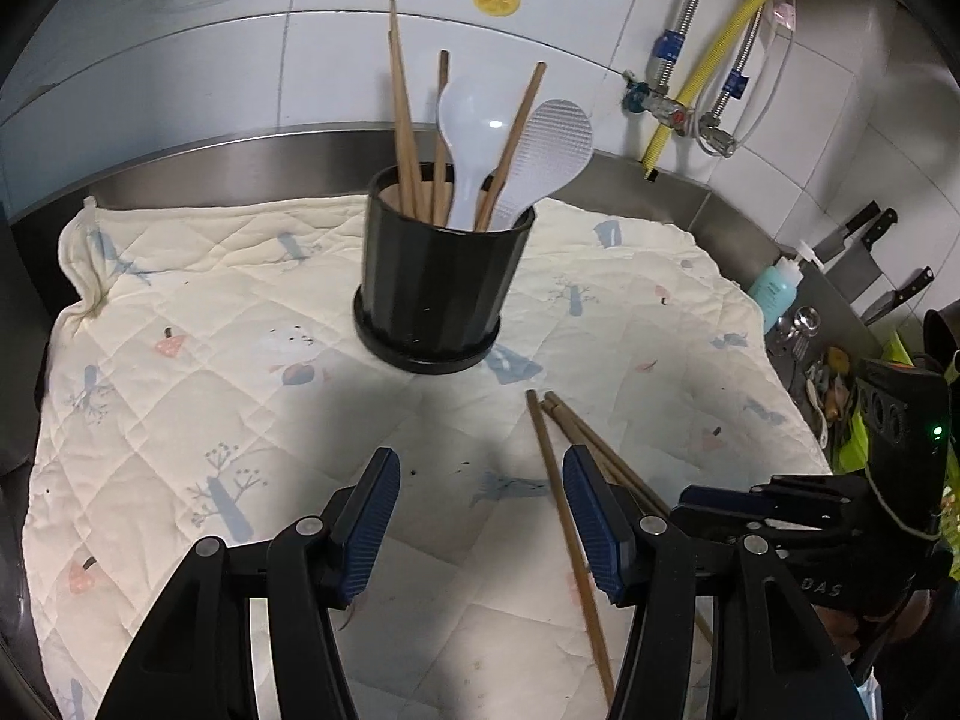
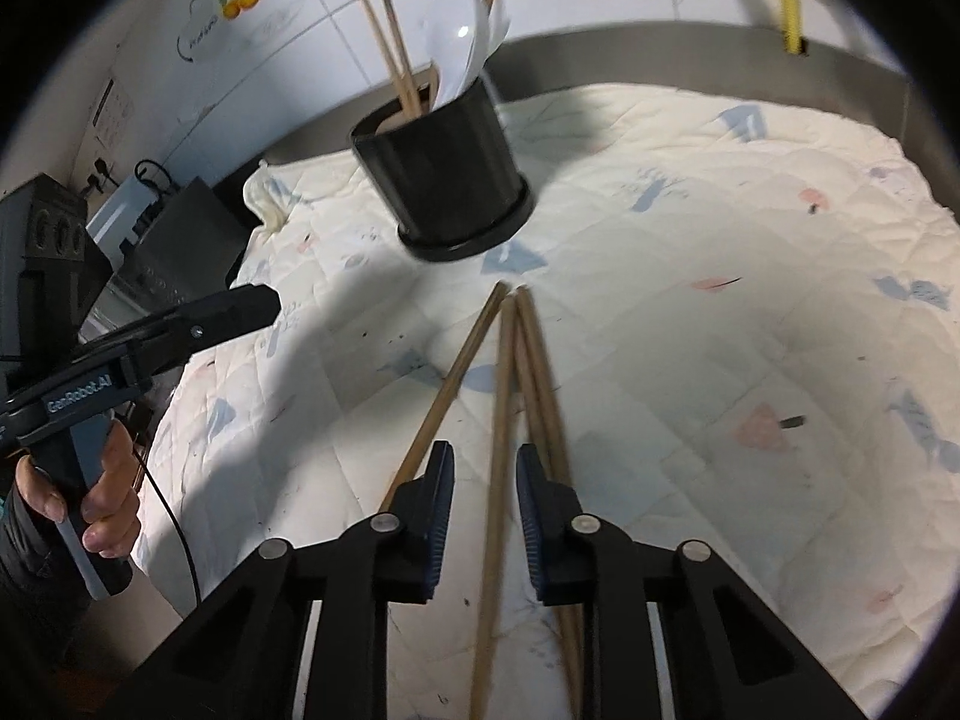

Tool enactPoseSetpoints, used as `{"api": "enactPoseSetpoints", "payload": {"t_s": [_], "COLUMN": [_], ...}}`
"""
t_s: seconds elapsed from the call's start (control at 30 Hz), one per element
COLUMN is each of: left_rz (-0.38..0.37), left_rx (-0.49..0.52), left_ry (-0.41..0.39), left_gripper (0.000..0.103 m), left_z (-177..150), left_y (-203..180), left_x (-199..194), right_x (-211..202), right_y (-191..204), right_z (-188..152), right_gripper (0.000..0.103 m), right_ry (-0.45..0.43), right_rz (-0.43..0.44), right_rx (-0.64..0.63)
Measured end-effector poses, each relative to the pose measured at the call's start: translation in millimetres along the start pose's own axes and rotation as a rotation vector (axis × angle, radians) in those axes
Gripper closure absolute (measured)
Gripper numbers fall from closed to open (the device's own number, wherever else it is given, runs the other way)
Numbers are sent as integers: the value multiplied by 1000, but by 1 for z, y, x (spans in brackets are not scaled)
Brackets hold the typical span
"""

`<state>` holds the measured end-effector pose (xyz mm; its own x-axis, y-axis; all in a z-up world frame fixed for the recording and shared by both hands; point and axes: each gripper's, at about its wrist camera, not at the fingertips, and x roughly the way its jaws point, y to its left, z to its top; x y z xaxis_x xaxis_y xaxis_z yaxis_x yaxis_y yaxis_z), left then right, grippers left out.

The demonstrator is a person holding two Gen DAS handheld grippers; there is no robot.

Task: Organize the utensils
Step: 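Lower both open grippers toward the remaining chopsticks on the cloth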

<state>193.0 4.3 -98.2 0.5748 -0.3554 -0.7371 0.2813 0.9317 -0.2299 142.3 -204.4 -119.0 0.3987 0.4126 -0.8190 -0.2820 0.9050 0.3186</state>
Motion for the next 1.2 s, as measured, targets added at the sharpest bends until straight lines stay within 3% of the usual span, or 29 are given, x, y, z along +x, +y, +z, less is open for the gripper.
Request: {"api": "enactPoseSetpoints", "payload": {"t_s": [0.37,0.83,1.2], "left_rz": [15,16,3], "left_rx": [-56,-54,-40], "left_ry": [22,60,83], "left_gripper": [42,42,42], "left_z": [-6,-6,-7], "left_y": [24,23,17], "left_x": [3,15,25], "right_x": [33,55,69], "right_y": [-4,4,22], "right_z": [6,28,40], "right_gripper": [81,81,81], "right_ry": [71,96,117], "right_rz": [-45,-62,-143], "right_rx": [-22,-61,-178]}}
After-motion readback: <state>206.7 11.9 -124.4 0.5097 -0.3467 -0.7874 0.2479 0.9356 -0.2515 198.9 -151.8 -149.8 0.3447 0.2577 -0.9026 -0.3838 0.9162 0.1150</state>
